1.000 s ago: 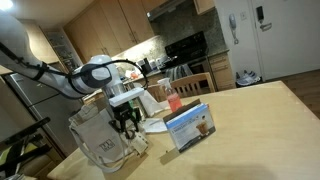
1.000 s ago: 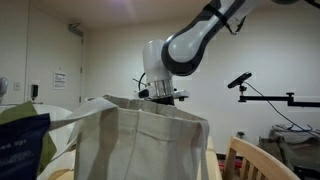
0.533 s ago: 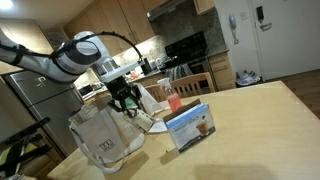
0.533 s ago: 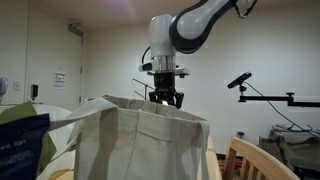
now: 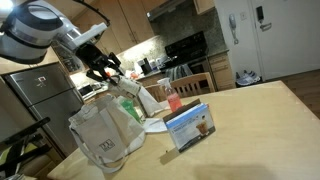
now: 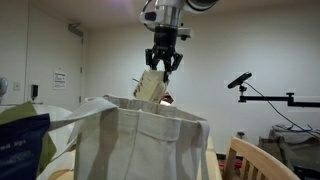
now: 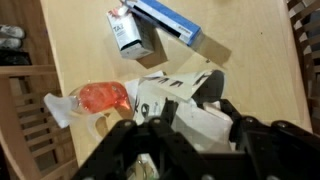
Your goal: Pick up the three objects from the table, put them in the carrier bag and move the bag to the center of the table
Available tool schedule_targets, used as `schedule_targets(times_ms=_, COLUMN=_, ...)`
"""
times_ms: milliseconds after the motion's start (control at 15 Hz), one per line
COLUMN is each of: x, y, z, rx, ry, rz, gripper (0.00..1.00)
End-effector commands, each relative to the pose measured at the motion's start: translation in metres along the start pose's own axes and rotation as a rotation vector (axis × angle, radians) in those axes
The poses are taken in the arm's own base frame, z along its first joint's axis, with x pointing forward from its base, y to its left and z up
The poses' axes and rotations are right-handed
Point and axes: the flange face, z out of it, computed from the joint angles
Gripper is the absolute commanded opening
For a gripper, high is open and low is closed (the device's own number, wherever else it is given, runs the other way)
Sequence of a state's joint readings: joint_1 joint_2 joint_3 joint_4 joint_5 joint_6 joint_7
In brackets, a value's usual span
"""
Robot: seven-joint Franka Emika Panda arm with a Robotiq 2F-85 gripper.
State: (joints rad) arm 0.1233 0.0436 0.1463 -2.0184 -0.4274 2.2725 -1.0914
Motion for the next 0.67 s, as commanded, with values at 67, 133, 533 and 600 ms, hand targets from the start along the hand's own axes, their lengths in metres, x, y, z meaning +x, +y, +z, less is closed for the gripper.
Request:
schedule_targets(times_ms=67, x=0.047, y=-0.021, z=-0.064, rx=-0.126, ry=0.004, rz=-0.122, gripper=0.24)
schedule_targets(times_ms=133, x=0.061, y=-0.025, z=-0.075, rx=-0.150, ry=0.013, rz=-0.157, gripper=0.24)
schedule_targets(times_ms=533, x=0.131, y=-0.056, z=-0.118, rx=-0.218, ry=0.053, rz=-0.338, gripper=0.24)
schedule_targets(times_ms=600, x=0.138, y=-0.060, z=-0.118, rx=-0.211, ry=0.060, rz=-0.365, gripper=0.24)
